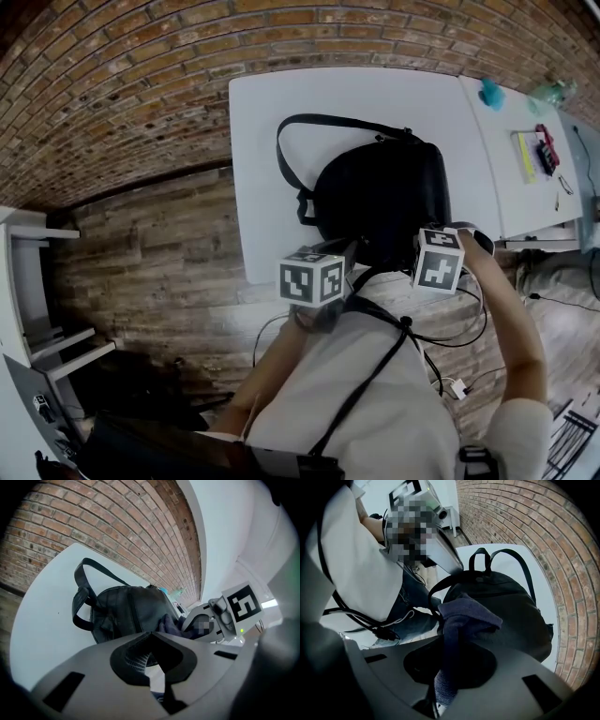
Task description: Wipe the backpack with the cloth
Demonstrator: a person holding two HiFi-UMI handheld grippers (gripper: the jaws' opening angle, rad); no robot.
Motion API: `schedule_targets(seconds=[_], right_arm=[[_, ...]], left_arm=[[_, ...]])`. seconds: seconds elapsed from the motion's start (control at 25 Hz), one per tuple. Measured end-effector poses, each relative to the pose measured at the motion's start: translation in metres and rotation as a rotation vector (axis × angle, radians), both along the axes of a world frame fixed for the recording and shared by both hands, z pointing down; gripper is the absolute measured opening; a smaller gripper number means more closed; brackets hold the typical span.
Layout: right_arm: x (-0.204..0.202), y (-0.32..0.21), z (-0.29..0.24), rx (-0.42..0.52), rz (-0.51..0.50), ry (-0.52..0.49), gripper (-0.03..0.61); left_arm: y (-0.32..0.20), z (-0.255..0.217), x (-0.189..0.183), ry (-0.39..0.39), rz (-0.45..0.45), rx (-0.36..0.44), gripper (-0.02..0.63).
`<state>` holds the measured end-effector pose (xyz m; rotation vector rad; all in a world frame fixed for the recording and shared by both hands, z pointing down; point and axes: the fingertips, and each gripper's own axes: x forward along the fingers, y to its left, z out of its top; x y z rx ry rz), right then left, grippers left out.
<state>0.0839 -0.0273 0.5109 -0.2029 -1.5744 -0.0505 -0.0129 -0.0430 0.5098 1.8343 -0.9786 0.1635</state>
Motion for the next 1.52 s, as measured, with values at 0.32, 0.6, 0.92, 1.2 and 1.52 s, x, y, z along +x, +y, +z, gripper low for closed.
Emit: schedule_targets(seconds=[0.32, 0.6, 0.92, 1.2, 1.52], right_arm=[[-0.021, -0.041, -0.024, 0.063, 0.038, -0.104, 0.055], [-0.058, -0.109, -0.041, 0.212, 0.101, -0.199, 0.055], [-0.108, -0.161, -0.02, 0.282, 0.101, -0.202, 0.055], [-0.121, -0.191, 0.002, 0.348, 0.121, -0.153, 0.055], [-0.111, -0.191, 0.025, 0.361, 0.111, -0.063, 0.055]], left_arm=[[-0.002, 0.0, -0.009, -0.002, -0.035, -0.001, 0.005], [-0.002, -0.001, -0.018, -0.001, -0.058, -0.002, 0.005], [-0.004, 0.0, -0.021, 0.001, -0.064, -0.008, 0.005], [-0.006, 0.001, -0.023, 0.001, -0.057, -0.01, 0.005], [-0.009, 0.002, -0.022, 0.004, -0.054, -0.013, 0.005]])
